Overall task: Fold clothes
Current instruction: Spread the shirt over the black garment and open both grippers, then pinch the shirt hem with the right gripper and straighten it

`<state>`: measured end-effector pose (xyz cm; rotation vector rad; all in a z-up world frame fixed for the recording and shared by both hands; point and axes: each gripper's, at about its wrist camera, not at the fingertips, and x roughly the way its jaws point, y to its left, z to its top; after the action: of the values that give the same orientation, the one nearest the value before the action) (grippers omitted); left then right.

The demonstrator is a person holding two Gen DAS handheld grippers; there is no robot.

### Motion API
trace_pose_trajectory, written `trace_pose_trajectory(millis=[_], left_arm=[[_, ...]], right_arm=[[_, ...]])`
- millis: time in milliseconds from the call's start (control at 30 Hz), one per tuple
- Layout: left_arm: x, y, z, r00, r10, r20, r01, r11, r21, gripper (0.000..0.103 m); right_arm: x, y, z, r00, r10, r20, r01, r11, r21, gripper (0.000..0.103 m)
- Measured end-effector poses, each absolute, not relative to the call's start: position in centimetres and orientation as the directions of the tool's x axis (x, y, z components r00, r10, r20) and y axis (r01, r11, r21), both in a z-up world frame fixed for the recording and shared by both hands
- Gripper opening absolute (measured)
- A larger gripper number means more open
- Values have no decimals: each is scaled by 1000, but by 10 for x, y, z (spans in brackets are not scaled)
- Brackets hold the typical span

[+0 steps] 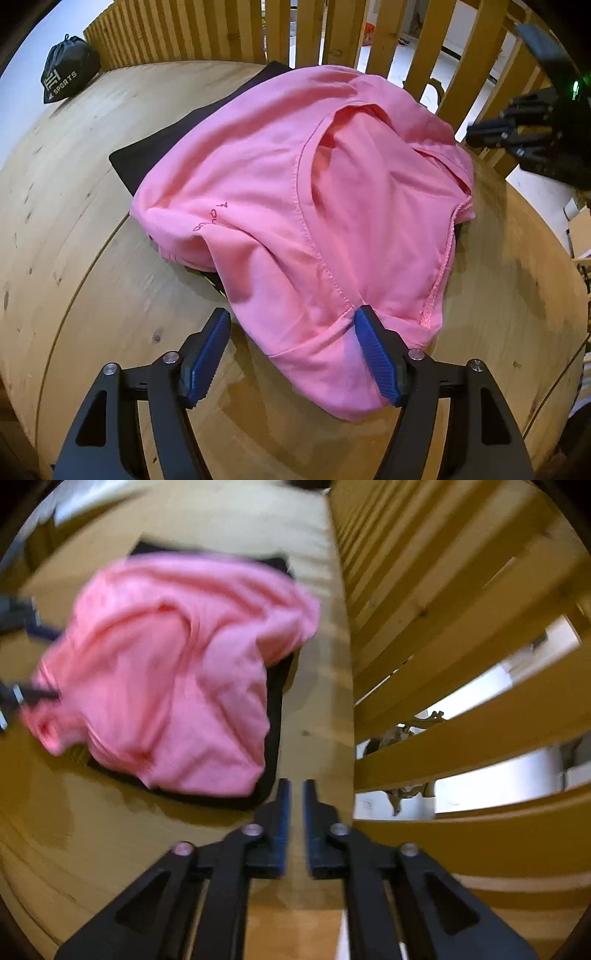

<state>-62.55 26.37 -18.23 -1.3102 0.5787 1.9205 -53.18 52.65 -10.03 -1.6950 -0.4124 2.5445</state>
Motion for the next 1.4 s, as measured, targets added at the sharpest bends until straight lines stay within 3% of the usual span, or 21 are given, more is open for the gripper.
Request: trace_pose_trajectory(millis=[67, 233, 400, 533, 600, 767, 867, 967, 1000, 1200, 1267, 1400], left_arm=[[-622, 268, -180, -217, 308, -926, -773, -633, -30, 69], [-624, 275, -180, -215, 306, -927, -774, -633, -30, 69], [-617, 272, -180, -212, 304, -929, -774, -633, -30, 69], [-603, 266, -180, -212, 303, -929, -771, -636, -31, 70], [-605, 267, -180, -211, 304, -929, -769, -638, -34, 71], [-605, 271, -179, -212, 297, -931, -771, -636, -27, 71], [-606, 275, -178, -214, 296, -931, -769, -639, -26, 72], [-607, 277, -178, -214, 295, -931, -767, -641, -27, 73], [-607, 277, -178, -213, 295, -931, -768, -640, -27, 74], [-616, 275, -180, -208, 303, -930, -767, -641, -37, 76], [-620, 273, -181, -201, 311, -929, -763, -644, -51, 77], [-625, 272, -181, -180, 320, -930, -755, -651, -77, 78]], right_arm=[[-531, 522, -96, -405, 169, -899, 81, -972, -220, 60], [-542, 527, -99, -387, 70, -920, 19, -996, -84, 60], [-548, 525, -111, -368, 174, -913, 13, -981, -193, 60], [-554, 540, -118, -318, -53, -946, -30, -997, 66, 60], [-557, 536, -121, -315, -67, -947, -22, -997, 78, 59], [-554, 510, -119, -334, 26, -942, 55, -997, -47, 51], [-552, 502, -119, -310, -1, -951, 93, -995, -30, 32], [-550, 502, -122, -296, -5, -955, 92, -996, -23, 25], [-551, 503, -124, -296, -16, -955, 93, -996, -13, 14], [-542, 492, -122, -280, 90, -956, 191, -971, -147, 7], [-540, 496, -121, -258, 184, -949, 188, -953, -236, 7], [-534, 502, -113, -234, 193, -953, 154, -960, -233, 12]])
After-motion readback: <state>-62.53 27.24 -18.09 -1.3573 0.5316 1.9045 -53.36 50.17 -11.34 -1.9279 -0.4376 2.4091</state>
